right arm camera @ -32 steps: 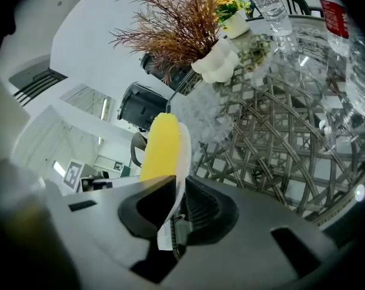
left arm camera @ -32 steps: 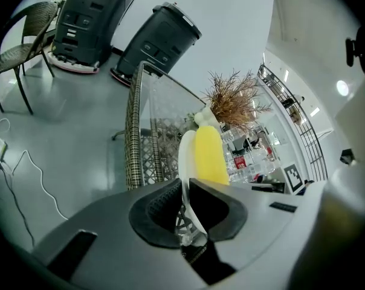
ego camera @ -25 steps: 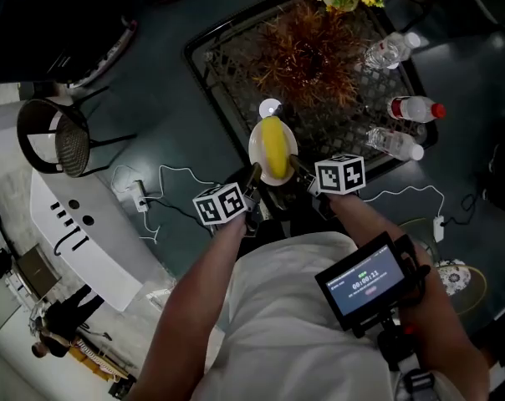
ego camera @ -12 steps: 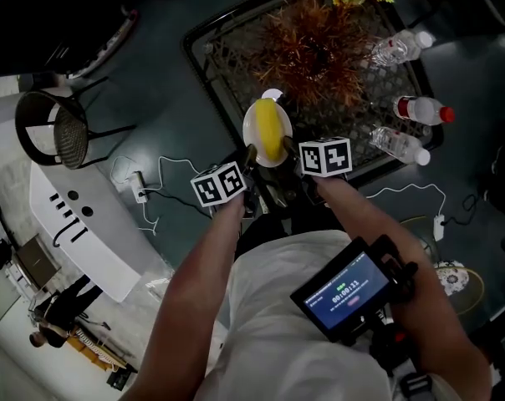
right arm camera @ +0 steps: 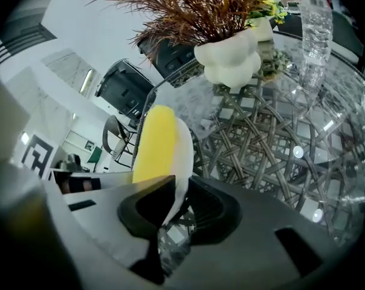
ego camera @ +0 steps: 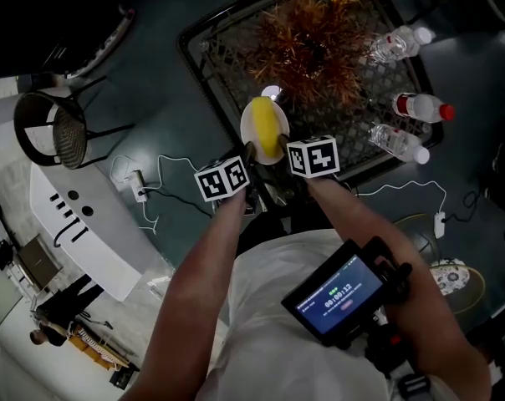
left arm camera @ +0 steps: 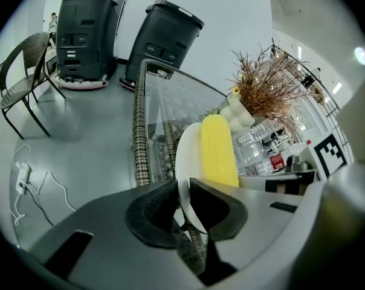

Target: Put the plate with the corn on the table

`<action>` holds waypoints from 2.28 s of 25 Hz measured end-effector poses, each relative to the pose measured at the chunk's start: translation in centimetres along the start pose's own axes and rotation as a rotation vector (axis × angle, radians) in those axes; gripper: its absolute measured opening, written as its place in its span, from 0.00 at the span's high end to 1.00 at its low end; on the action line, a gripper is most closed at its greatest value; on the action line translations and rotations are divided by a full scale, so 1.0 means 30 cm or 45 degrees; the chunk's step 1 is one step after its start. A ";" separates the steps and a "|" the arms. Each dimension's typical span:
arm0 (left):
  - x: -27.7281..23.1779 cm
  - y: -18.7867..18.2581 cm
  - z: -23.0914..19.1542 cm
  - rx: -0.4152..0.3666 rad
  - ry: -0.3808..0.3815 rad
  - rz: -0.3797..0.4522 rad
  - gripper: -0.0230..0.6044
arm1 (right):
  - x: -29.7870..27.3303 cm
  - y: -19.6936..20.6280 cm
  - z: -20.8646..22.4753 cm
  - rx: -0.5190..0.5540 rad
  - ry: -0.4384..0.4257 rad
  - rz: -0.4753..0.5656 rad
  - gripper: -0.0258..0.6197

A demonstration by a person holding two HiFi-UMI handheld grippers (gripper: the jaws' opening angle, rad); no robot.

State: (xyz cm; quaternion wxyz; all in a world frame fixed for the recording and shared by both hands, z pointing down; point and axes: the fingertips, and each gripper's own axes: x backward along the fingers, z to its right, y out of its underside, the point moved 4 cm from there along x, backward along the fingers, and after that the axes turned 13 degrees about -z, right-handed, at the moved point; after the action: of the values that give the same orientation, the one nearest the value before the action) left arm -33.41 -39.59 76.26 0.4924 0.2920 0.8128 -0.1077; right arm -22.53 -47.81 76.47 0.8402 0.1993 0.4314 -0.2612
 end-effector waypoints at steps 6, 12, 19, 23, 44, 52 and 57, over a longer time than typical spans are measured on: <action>0.005 -0.002 0.019 -0.060 -0.065 -0.016 0.88 | 0.006 0.004 0.001 0.051 0.051 -0.008 0.87; 0.041 -0.014 -0.004 -0.071 -0.094 0.046 0.85 | 0.024 -0.003 0.015 0.052 0.098 0.110 0.83; 0.136 0.018 -0.057 -0.084 -0.056 0.134 0.85 | 0.101 0.033 0.049 -0.051 0.137 0.242 0.83; 0.219 0.030 -0.064 -0.090 0.043 0.238 0.85 | 0.155 0.046 0.024 -0.059 0.134 0.316 0.83; 0.650 0.263 0.001 -0.519 0.256 0.365 0.95 | 0.463 0.282 -0.385 0.097 0.045 0.604 0.95; 0.823 0.278 0.028 -0.545 0.413 0.426 0.95 | 0.581 0.341 -0.535 0.103 0.010 0.748 0.95; 0.867 0.437 0.088 -0.662 0.476 0.407 0.95 | 0.649 0.516 -0.598 0.090 -0.009 0.844 0.95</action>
State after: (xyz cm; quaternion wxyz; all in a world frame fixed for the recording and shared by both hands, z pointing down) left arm -32.82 -20.66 53.96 0.4035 0.2951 0.8332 0.2363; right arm -14.65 -30.81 52.19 0.8735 0.3571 0.3308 0.0108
